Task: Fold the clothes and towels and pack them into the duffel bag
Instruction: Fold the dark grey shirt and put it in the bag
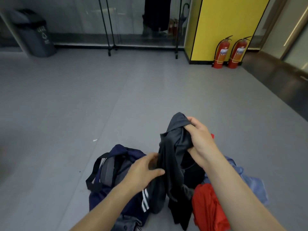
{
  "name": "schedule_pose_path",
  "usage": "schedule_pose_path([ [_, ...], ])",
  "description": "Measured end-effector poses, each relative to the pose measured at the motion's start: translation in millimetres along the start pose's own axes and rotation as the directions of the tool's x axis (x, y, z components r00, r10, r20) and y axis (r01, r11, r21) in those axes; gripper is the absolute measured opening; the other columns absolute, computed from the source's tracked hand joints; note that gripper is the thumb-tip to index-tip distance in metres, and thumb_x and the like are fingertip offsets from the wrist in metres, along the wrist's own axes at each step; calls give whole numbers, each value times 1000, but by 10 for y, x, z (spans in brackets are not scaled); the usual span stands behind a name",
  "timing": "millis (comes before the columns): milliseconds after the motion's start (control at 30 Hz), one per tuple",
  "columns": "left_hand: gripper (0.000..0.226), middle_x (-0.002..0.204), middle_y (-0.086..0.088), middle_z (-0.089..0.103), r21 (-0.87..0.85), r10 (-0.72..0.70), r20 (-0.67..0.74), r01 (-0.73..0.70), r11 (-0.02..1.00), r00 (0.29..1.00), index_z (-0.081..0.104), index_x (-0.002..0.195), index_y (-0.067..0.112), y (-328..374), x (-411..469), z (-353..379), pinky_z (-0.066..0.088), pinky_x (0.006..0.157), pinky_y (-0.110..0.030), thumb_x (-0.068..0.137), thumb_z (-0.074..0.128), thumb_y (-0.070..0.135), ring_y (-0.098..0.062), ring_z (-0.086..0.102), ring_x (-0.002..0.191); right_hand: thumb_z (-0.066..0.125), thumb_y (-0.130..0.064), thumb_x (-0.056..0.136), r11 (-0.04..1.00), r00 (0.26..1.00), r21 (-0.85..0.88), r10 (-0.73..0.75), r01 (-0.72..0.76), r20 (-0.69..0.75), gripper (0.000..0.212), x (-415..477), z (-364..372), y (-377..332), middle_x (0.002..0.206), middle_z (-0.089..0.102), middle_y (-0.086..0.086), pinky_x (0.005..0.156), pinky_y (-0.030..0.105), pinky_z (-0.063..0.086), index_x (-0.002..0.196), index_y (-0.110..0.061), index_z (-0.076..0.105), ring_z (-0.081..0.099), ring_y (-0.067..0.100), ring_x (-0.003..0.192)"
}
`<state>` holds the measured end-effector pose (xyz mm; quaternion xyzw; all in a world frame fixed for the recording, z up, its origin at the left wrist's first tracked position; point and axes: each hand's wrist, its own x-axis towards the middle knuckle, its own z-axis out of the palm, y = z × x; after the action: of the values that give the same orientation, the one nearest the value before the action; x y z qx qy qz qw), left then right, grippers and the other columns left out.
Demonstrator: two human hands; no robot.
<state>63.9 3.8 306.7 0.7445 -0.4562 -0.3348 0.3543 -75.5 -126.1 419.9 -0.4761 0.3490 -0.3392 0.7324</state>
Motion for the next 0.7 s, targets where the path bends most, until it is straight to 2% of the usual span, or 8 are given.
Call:
schedule_pose_path([
  [100, 43, 117, 20, 62, 163, -26, 65, 15, 987, 998, 56, 126, 38, -33, -2, 147, 46, 85, -18, 86, 72, 42, 0, 58, 108, 51, -7, 101, 993, 999, 118, -18, 12, 49, 13, 15, 61, -16, 94, 72, 11, 75, 31, 55, 100, -10, 64, 70, 20, 86],
  [200, 9, 99, 9, 69, 243, -68, -31, 73, 967, 997, 62, 101, 28, -117, 87, 226, 52, 77, -32, 95, 60, 34, -16, 65, 94, 51, -8, 101, 980, 998, 195, -42, 30, 54, 15, 58, 78, -10, 101, 72, 13, 84, 34, 55, 107, -8, 64, 69, 21, 93],
  [300, 16, 81, -1, 66, 237, -87, -38, 93, 967, 996, 53, 80, 18, -159, 206, 219, 49, 66, -37, 95, 52, 22, -24, 63, 76, 56, -11, 100, 996, 996, -9, -92, 92, 19, 14, 143, 16, 90, 103, 74, 6, 82, 31, 56, 110, -14, 65, 71, 17, 94],
  [400, 26, 85, -8, 69, -24, -156, -51, 154, 988, 987, 59, 90, 5, -129, 315, 170, 51, 69, -37, 97, 56, 30, -23, 64, 76, 63, -9, 96, 863, 986, -483, -95, 150, 136, 34, 200, -131, 354, 100, 70, -14, 79, 12, 50, 115, -36, 58, 66, -10, 90],
  [467, 42, 94, -7, 71, -218, -204, -79, 183, 959, 976, 63, 99, 9, -110, 390, 114, 56, 81, -40, 92, 59, 50, -25, 69, 91, 68, -30, 92, 581, 973, -801, 66, 142, 220, 42, 189, -280, 587, 110, 62, -29, 89, 10, 45, 126, -47, 52, 59, -18, 98],
  [533, 57, 102, -5, 74, -418, -263, -69, 212, 883, 962, 66, 106, 15, -102, 460, 57, 56, 91, -46, 80, 62, 66, -23, 70, 98, 63, -59, 82, 315, 919, -931, 282, 182, 275, 62, 121, -395, 756, 118, 59, -28, 101, 20, 43, 140, -48, 45, 56, -8, 110],
  [633, 48, 109, -2, 75, -625, -332, -20, 248, 741, 943, 67, 116, 18, 0, 512, 16, 54, 98, -45, 85, 65, 55, -20, 69, 106, 68, -72, 69, 344, 819, -936, 514, 75, 255, 65, -63, -366, 841, 115, 66, -28, 99, 20, 47, 129, -53, 51, 60, -6, 107],
  [700, 30, 114, -3, 73, -708, -371, -11, 254, 659, 929, 65, 120, 18, 87, 532, 24, 53, 100, -44, 97, 63, 37, -22, 67, 109, 69, -67, 71, 298, 876, -951, 431, 86, 214, 53, -112, -330, 957, 107, 68, -19, 90, 22, 51, 118, -46, 55, 63, 3, 101],
])
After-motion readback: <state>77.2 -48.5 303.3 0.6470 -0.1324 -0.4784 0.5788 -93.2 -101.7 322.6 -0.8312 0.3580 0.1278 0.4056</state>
